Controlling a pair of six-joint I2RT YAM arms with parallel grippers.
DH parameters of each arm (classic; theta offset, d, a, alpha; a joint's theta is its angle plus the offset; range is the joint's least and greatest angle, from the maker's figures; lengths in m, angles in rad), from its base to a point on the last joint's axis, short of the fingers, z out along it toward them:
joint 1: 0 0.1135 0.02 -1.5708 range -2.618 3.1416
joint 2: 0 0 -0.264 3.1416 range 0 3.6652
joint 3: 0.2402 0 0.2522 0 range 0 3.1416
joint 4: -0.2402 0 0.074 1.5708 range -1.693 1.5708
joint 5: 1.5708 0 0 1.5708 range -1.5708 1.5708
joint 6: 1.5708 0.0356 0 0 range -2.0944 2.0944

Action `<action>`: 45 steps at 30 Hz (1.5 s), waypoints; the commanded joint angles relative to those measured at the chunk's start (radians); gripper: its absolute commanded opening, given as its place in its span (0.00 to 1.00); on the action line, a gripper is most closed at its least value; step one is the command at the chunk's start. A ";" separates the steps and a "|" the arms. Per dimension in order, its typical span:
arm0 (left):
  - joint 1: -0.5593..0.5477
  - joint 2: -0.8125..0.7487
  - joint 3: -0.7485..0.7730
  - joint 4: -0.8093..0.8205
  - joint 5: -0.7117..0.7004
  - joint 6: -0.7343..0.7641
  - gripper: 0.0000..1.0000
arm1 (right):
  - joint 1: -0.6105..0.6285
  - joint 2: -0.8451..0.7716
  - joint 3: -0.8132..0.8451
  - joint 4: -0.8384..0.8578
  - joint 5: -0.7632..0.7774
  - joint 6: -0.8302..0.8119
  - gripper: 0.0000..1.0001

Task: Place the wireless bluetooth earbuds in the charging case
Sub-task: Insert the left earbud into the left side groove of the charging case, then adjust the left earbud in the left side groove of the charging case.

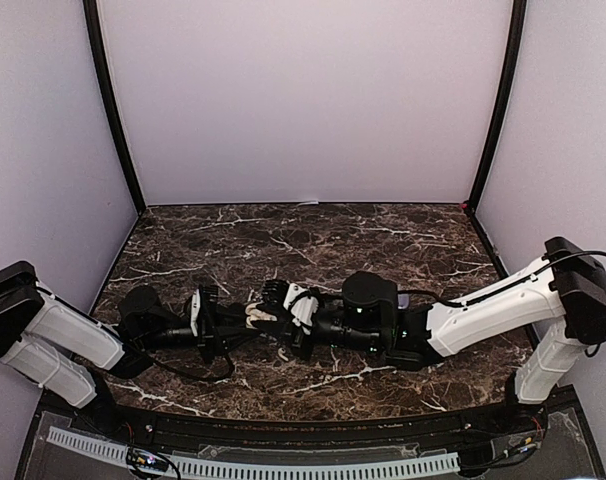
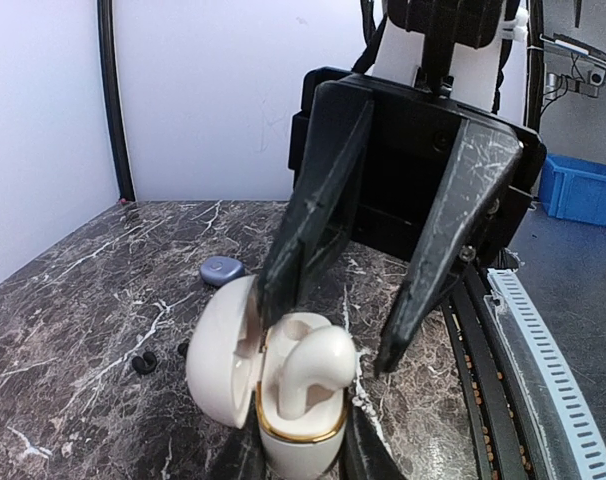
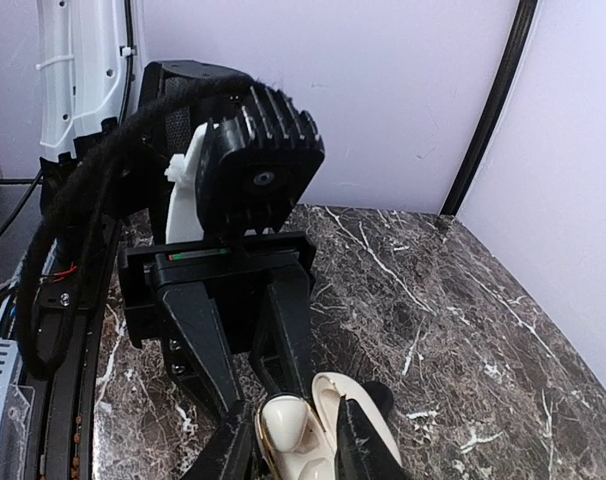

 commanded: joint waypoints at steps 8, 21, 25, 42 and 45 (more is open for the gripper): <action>-0.005 -0.008 -0.004 0.034 0.000 0.001 0.07 | 0.009 -0.052 -0.011 0.004 0.018 -0.024 0.28; -0.005 -0.007 -0.004 0.034 0.002 0.001 0.07 | 0.009 -0.054 -0.008 -0.004 0.018 -0.034 0.13; -0.005 -0.007 -0.004 0.033 0.003 0.001 0.07 | 0.009 -0.048 -0.004 -0.005 0.021 -0.038 0.11; -0.005 0.004 0.000 0.032 -0.004 -0.010 0.07 | 0.021 -0.113 -0.024 -0.099 -0.006 -0.059 0.11; -0.005 0.005 0.001 0.032 -0.002 -0.010 0.07 | 0.026 -0.103 -0.014 -0.111 -0.004 -0.064 0.09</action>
